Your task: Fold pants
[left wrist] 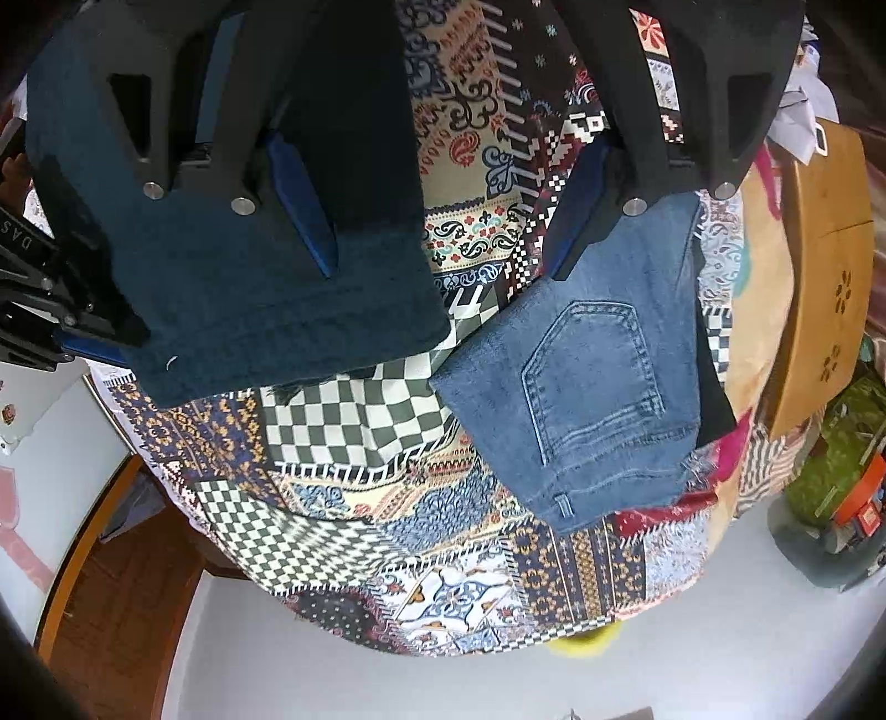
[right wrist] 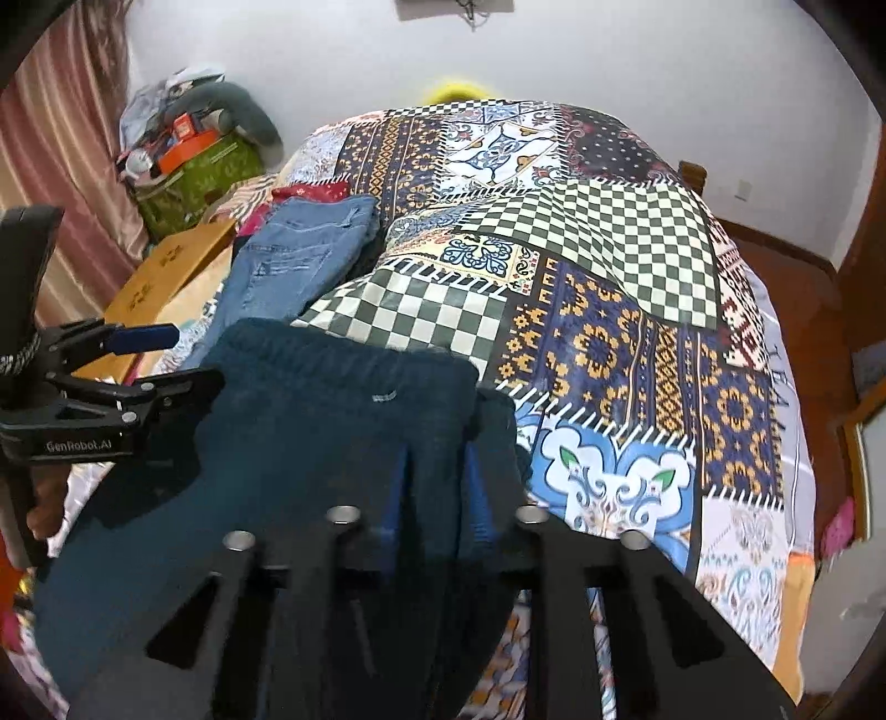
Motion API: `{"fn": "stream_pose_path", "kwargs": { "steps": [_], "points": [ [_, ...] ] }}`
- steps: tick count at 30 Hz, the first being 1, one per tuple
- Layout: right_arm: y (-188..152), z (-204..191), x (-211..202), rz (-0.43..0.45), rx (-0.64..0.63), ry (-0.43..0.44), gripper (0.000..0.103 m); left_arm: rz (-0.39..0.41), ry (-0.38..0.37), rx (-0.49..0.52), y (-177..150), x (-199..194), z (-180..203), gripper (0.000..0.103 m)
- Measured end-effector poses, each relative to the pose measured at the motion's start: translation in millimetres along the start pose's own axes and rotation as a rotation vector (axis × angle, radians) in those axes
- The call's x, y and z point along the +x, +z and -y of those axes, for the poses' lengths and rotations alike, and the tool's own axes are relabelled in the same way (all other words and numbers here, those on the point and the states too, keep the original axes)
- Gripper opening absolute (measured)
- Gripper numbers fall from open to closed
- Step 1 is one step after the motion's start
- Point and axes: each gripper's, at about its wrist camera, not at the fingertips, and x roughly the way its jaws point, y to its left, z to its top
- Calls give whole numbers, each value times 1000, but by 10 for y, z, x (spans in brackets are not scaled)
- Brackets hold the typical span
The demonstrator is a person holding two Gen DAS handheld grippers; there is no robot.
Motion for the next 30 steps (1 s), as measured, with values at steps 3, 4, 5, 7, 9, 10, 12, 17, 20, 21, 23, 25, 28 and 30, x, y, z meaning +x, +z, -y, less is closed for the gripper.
{"fn": "stream_pose_path", "kwargs": {
  "steps": [3, 4, 5, 7, 9, 10, 12, 17, 20, 21, 23, 25, 28, 30],
  "points": [
    [-16, 48, 40, 13, -3, -3, 12, 6, 26, -1, -38, 95, -11, 79],
    [-28, 60, 55, 14, -3, -13, 12, 2, 28, -6, -61, 132, -9, 79],
    [-26, 67, 86, 11, -5, -21, 12, 3, 32, -10, -80, 156, -8, 79],
    [-47, 62, 132, 0, -14, -34, 12, 10, 35, -10, -85, 155, -14, 81],
    [-49, 39, 123, 0, -23, -49, 12, 11, 27, -12, -69, 120, -27, 80],
    [-42, 27, 95, -1, -23, -58, 12, 14, 25, -8, -62, 84, -26, 77],
    [-26, 7, 17, 5, -26, -80, 12, 35, 35, 10, -61, -52, -12, 76],
    [-42, -44, -349, 52, -39, -124, 13, 119, 38, 24, -116, -526, 13, 76],
    [-75, -79, -593, 82, -30, -113, 22, 169, 45, 25, -169, -817, 32, 76],
    [-93, -99, -678, 96, -28, -109, 32, 178, 41, 28, -187, -882, 40, 76],
    [-145, -148, -838, 126, -25, -102, 48, 193, 28, 36, -243, -1031, 61, 77],
    [-192, -198, -932, 150, -26, -100, 62, 195, 11, 38, -313, -1126, 73, 84],
    [-300, -277, -1022, 161, -27, -102, 77, 165, -33, 23, -398, -1157, 62, 90],
    [-385, -300, -1017, 146, -23, -99, 81, 121, -72, 9, -452, -1112, 44, 90]
  ]
}}
